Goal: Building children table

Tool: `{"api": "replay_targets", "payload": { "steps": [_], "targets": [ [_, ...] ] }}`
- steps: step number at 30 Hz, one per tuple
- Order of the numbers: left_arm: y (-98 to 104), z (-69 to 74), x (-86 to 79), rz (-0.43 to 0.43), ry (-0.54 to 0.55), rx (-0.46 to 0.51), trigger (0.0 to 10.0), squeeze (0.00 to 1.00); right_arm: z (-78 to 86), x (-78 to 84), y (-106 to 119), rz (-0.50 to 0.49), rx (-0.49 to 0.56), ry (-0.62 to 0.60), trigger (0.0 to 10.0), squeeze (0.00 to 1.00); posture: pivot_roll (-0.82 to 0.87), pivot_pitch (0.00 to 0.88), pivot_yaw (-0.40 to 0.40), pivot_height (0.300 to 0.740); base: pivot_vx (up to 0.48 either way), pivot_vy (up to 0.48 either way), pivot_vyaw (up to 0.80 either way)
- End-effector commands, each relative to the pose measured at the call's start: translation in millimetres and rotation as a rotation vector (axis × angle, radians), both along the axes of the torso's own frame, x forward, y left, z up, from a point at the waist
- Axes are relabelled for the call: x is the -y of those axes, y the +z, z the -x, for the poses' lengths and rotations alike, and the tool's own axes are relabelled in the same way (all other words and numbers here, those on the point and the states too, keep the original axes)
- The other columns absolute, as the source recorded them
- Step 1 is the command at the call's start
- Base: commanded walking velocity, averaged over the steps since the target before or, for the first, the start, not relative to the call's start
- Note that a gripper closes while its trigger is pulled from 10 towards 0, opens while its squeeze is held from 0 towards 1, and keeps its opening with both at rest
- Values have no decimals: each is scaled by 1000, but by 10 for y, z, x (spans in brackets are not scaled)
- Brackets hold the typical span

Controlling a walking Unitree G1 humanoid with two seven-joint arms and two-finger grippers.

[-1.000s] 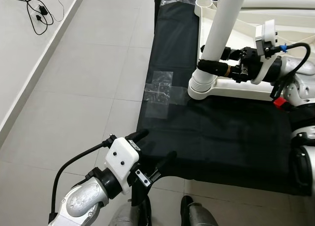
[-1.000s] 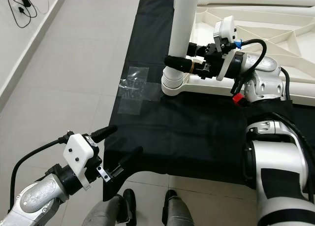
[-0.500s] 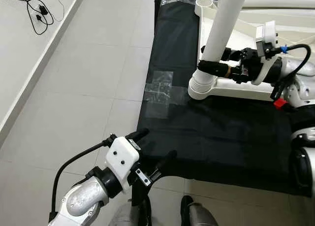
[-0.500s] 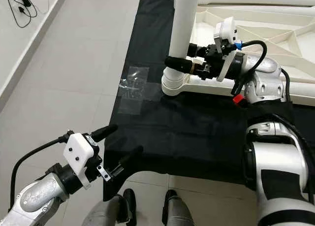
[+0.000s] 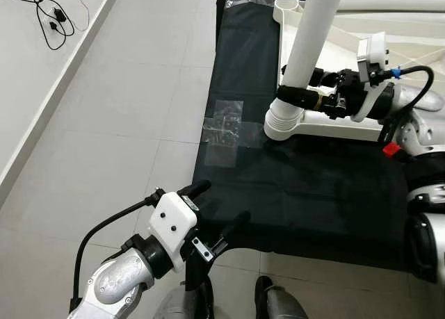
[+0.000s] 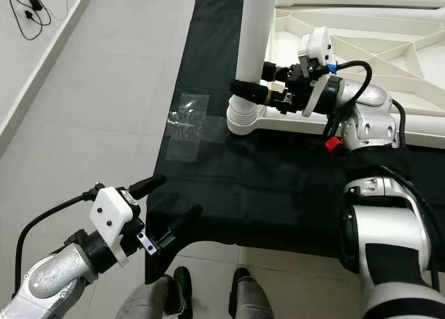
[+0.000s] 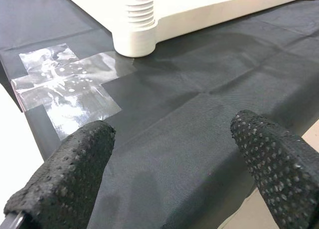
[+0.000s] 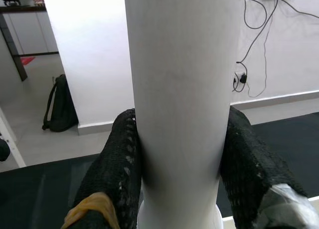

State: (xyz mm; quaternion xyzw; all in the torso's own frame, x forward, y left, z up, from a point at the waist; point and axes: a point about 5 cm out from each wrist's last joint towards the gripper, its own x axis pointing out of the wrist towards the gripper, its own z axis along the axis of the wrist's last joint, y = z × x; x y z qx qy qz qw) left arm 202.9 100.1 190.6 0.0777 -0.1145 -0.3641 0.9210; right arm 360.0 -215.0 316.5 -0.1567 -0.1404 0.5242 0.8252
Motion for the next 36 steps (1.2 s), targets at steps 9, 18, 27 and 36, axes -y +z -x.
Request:
{"api": "replay_targets", "payload": {
  "steps": [9, 18, 27, 36],
  "targets": [
    [-19, 25, 29, 3, -14, -17, 10000, 0, -28, -27, -273, 27, -77, -75, 10000, 0, 108, 377, 46, 740, 0, 0, 0],
    [-14, 17, 40, 4, -16, -13, 10000, 0, -71, -63, -330, 13, -91, -181, 10000, 0, 103, 376, 43, 740, 0, 0, 0],
    [-15, 16, 50, 6, -18, -12, 10000, 0, -59, -83, -368, -3, -85, -233, 10000, 0, 99, 375, 43, 740, 0, 0, 0],
    [-9, 8, 55, 7, -21, -8, 10000, 0, -55, -136, -489, -26, -112, -338, 10000, 0, 92, 374, 42, 740, 0, 0, 0]
  ]
}}
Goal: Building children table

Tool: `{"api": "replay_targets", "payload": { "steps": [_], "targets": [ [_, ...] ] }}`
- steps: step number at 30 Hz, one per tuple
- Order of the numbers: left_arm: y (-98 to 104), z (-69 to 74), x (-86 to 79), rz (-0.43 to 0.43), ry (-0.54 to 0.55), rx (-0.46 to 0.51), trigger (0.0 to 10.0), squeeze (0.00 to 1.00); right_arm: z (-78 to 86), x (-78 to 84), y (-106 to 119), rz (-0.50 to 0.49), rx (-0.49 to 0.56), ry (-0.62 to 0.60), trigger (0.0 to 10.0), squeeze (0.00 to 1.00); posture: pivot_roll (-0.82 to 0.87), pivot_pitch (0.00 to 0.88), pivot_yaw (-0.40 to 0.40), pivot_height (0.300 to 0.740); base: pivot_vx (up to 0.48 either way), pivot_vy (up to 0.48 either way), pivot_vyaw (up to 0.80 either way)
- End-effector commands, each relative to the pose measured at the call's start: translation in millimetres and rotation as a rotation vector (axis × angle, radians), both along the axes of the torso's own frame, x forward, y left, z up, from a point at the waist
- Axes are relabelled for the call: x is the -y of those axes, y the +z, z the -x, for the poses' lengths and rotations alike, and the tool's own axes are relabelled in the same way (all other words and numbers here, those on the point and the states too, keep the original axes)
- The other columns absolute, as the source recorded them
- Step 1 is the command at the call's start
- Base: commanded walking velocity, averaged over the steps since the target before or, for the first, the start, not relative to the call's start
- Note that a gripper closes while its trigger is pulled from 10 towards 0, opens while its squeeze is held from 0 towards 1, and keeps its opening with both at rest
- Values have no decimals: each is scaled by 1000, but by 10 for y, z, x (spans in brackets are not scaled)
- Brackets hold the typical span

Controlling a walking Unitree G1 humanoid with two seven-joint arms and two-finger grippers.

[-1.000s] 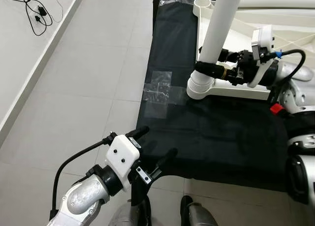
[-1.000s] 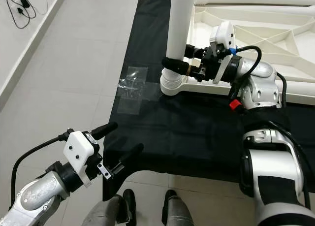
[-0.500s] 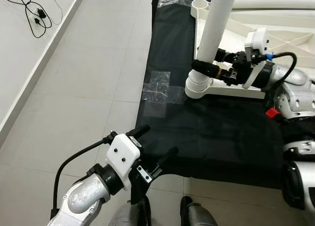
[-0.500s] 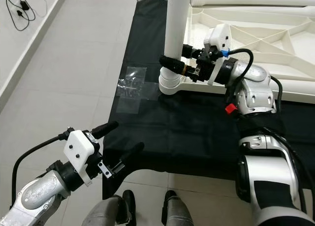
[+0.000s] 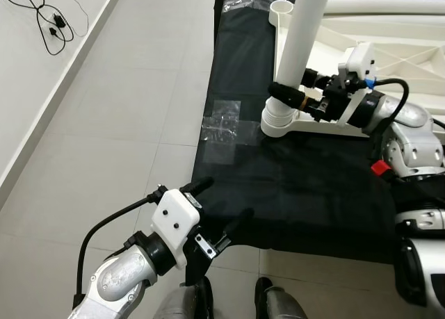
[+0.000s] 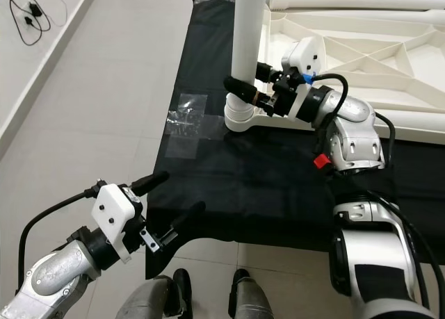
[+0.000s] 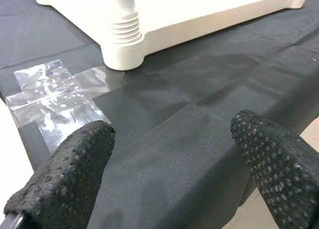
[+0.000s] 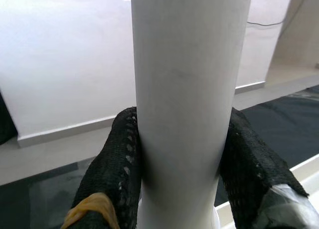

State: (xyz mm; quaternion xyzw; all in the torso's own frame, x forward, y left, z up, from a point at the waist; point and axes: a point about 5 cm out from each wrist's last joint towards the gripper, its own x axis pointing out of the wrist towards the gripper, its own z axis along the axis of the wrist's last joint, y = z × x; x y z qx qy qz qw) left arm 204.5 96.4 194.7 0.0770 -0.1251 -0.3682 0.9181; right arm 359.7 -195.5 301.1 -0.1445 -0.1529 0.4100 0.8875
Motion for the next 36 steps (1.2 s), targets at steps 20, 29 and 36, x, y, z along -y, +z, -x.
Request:
{"api": "replay_targets", "payload": {
  "steps": [20, 29, 36],
  "targets": [
    [-45, 13, 23, -3, -9, -21, 10000, 0, 91, -178, -577, 33, -182, -223, 10000, 0, 83, 371, 34, 740, 0, 0, 0],
    [-42, 6, 34, 0, -12, -19, 10000, 0, 101, -243, -633, 21, -206, -287, 10000, 0, 80, 367, 34, 740, 0, 0, 0],
    [-41, 0, 25, -1, -6, -17, 10000, 0, 99, -271, -595, 16, -204, -338, 10000, 0, 79, 364, 29, 740, 0, 0, 0]
  ]
}}
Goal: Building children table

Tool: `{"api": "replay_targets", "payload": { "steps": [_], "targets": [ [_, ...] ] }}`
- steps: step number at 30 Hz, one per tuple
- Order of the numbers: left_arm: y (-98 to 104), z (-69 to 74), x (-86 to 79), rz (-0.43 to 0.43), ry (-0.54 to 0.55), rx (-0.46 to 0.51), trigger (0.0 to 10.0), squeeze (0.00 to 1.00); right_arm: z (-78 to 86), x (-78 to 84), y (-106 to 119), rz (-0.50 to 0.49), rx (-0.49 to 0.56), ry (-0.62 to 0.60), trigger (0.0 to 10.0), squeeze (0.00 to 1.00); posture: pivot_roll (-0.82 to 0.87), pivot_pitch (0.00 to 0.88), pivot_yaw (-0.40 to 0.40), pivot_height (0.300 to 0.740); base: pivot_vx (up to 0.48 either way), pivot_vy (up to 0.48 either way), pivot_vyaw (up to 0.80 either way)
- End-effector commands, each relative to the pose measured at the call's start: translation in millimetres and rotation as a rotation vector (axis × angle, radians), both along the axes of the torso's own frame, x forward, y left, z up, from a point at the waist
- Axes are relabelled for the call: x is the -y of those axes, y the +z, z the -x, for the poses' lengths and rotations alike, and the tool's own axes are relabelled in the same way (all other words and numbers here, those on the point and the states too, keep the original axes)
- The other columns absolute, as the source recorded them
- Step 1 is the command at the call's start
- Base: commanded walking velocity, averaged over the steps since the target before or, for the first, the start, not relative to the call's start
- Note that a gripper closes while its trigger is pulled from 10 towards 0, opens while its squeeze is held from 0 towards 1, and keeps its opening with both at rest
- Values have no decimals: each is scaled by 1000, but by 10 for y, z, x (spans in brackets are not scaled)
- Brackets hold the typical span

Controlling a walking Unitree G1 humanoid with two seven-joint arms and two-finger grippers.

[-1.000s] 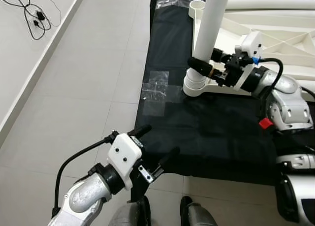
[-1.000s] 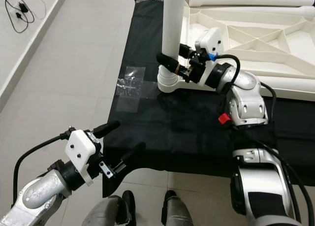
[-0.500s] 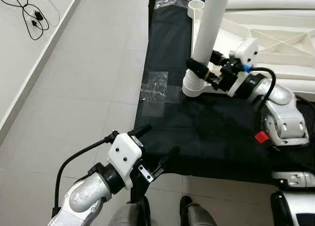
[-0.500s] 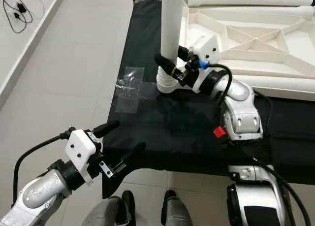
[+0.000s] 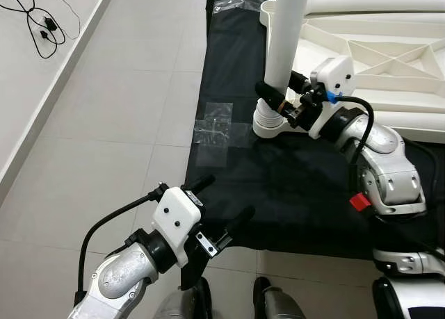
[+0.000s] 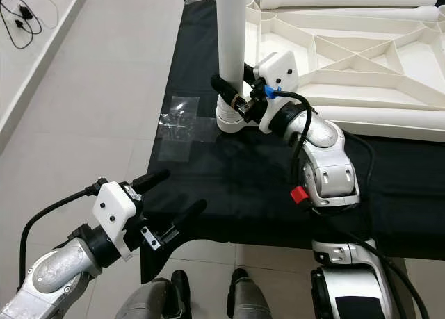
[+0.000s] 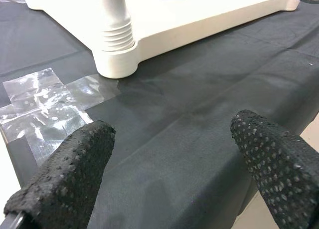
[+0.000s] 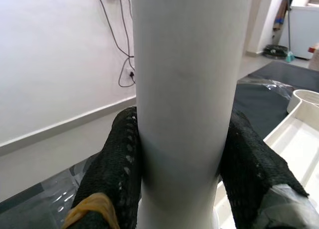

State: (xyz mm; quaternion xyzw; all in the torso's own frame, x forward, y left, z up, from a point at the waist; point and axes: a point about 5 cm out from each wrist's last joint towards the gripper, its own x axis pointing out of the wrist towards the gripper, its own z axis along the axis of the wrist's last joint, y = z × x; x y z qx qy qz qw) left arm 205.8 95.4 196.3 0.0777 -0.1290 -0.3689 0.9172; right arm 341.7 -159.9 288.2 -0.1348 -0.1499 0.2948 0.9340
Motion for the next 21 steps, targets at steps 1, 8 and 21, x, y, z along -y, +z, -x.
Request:
{"api": "replay_targets", "payload": {
  "steps": [1, 8, 21],
  "targets": [
    [-59, 13, 19, -2, -4, -24, 10000, 0, -76, 89, -467, 56, -222, -107, 10000, 0, 79, 364, 29, 740, 0, 0, 0],
    [-62, 10, 24, 0, -5, -25, 10000, 0, -43, 58, -485, 40, -230, -151, 10000, 0, 73, 362, 29, 740, 0, 0, 0],
    [-38, -16, 27, 1, -5, -11, 10000, 0, 30, -22, -555, -30, -253, -284, 10000, 0, 70, 351, 28, 740, 0, 0, 0]
  ]
}}
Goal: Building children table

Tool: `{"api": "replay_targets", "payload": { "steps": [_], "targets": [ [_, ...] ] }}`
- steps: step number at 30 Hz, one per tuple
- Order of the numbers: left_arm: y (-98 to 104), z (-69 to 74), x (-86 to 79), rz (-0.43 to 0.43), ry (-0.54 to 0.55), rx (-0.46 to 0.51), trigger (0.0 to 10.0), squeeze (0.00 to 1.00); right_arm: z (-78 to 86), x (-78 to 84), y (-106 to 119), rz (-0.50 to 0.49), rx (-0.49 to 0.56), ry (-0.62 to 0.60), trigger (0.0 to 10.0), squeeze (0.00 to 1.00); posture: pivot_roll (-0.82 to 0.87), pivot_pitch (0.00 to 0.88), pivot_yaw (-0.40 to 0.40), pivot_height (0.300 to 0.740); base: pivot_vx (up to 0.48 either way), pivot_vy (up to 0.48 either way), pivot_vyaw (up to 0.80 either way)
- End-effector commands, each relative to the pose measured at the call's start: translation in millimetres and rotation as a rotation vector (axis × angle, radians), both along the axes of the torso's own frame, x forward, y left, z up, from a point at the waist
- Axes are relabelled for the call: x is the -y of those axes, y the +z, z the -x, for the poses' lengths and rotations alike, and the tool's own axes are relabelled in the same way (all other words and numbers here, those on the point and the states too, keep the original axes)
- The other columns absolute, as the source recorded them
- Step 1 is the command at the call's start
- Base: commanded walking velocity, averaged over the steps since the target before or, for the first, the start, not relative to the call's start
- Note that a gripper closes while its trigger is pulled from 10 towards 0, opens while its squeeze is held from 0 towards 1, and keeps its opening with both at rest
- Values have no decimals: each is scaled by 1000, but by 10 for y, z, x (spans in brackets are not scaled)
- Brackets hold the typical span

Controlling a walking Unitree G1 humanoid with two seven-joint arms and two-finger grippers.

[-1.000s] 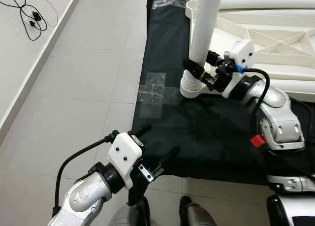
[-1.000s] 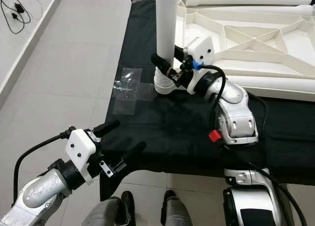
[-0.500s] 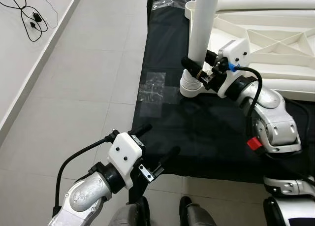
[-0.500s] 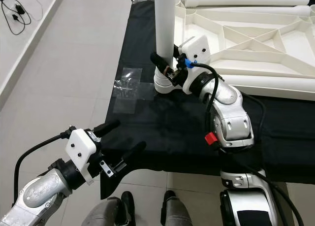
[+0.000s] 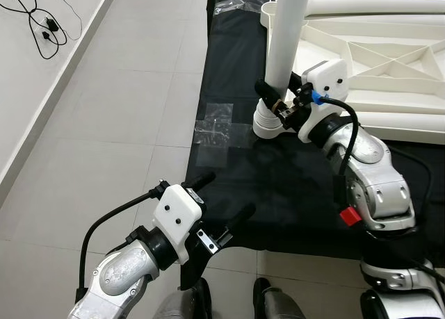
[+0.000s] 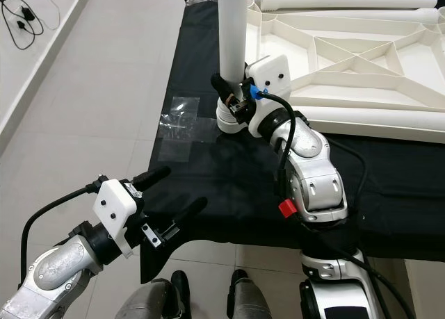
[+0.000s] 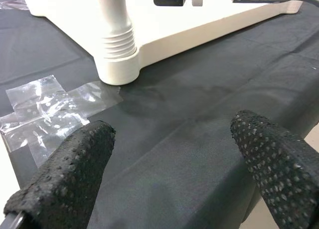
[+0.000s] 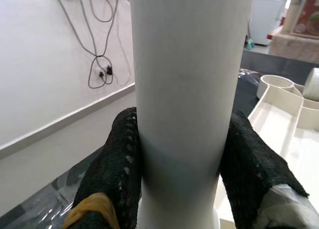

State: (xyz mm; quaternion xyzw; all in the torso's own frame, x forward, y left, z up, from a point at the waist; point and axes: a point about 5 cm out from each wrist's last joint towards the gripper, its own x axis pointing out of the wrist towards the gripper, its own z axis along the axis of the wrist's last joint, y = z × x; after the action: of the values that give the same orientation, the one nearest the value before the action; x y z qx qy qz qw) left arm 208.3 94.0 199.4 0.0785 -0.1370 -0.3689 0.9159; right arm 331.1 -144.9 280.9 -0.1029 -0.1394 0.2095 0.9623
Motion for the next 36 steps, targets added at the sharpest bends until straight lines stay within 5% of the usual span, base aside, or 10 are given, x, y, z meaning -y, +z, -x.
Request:
{"api": "replay_targets", "payload": {
  "steps": [1, 15, 36],
  "targets": [
    [-64, 8, 11, -3, -3, -24, 10000, 0, -68, 119, -483, 35, -238, -122, 10000, 0, 70, 350, 28, 740, 0, 0, 0],
    [-35, -12, 2, 0, 4, -11, 10000, 0, 77, -75, -594, 3, -260, -190, 10000, 0, 68, 350, 24, 740, 0, 0, 0],
    [-20, -22, 1, 1, 11, -4, 10000, 0, 94, -41, -654, 14, -325, -354, 10000, 0, 71, 351, 17, 740, 0, 0, 0]
  ]
}}
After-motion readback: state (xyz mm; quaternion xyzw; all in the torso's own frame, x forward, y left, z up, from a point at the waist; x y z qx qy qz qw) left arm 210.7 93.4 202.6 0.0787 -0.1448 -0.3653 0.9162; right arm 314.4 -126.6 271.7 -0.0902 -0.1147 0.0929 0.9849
